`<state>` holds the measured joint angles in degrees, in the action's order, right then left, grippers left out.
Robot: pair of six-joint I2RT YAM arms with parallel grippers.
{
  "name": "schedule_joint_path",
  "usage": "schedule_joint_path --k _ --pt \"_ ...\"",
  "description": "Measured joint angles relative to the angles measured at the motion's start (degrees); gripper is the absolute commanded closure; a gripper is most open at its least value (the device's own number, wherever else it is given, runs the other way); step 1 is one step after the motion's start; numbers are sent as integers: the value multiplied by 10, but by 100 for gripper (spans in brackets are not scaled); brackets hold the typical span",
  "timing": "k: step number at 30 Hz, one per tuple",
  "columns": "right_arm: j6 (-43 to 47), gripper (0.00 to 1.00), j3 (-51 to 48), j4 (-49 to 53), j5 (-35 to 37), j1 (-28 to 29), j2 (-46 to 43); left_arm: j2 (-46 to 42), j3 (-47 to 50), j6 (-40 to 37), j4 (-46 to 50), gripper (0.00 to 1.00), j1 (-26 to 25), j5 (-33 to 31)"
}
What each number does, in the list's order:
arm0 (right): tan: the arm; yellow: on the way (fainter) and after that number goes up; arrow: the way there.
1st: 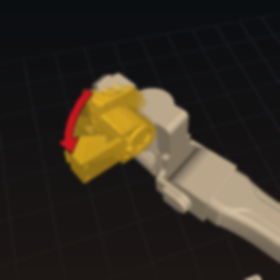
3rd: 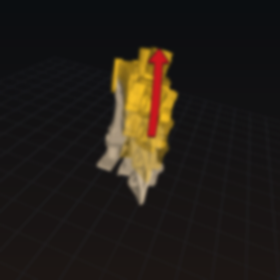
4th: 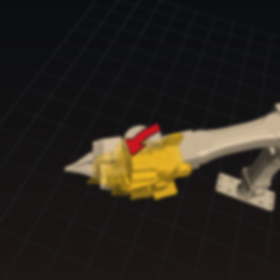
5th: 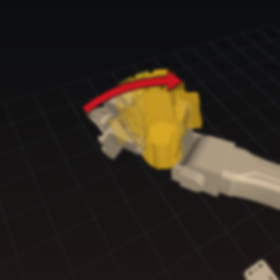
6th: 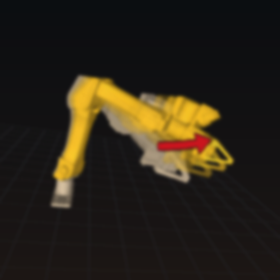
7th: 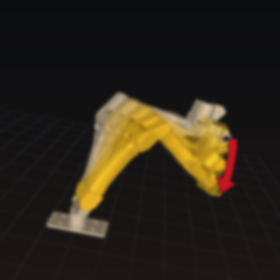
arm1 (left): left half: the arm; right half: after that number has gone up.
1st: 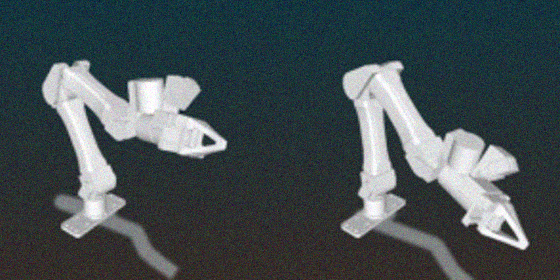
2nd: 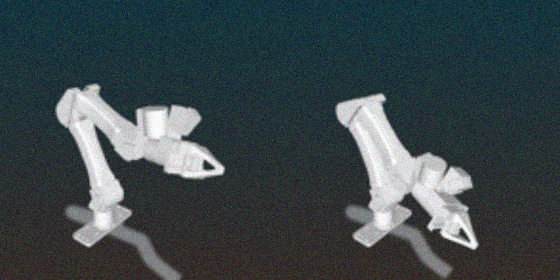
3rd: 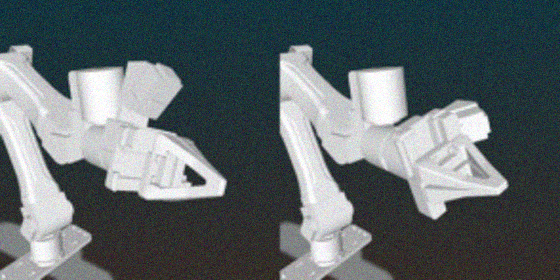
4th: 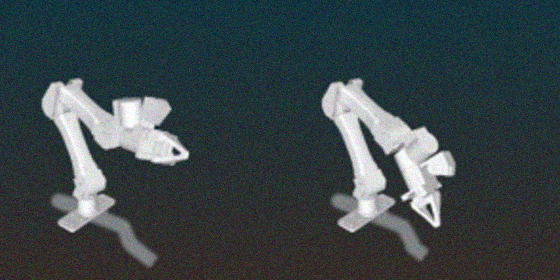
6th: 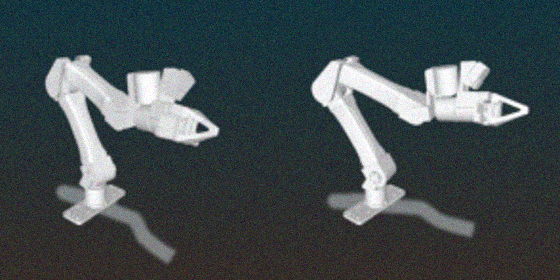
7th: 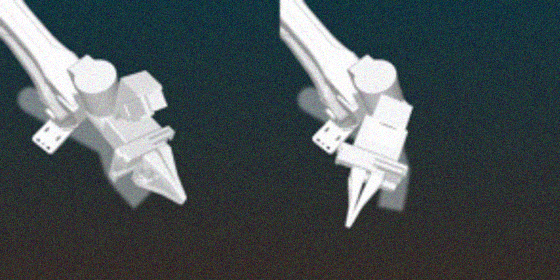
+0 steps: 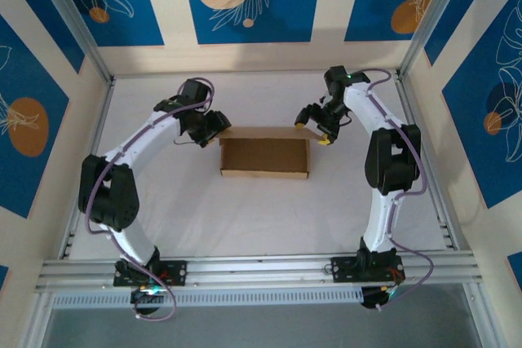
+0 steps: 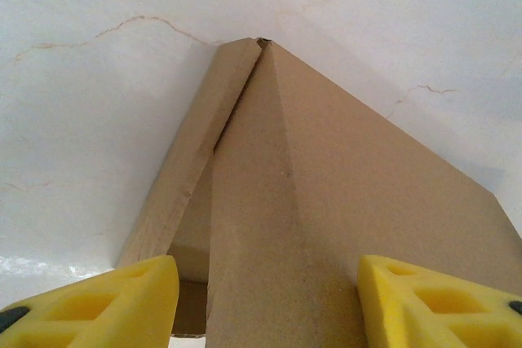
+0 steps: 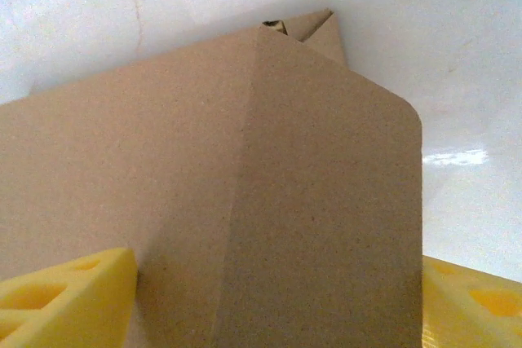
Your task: Fold the paper box
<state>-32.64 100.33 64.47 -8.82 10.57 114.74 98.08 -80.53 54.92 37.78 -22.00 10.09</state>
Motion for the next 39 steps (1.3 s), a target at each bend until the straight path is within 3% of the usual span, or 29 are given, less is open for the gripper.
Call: schedule_joint_path --k 11,14,30,39 --pt "67 16 33 46 76 21 0 8 -10 -10 0 41 0 4" --pt "70 0 33 46 78 22 0 9 -10 -10 -1 41 0 4" --pt "99 0 64 52 130 28 -16 28 -40 -10 -1 40 -1 8" --pt "86 1 10 39 92 14 -26 35 -73 -13 16 40 -1 8"
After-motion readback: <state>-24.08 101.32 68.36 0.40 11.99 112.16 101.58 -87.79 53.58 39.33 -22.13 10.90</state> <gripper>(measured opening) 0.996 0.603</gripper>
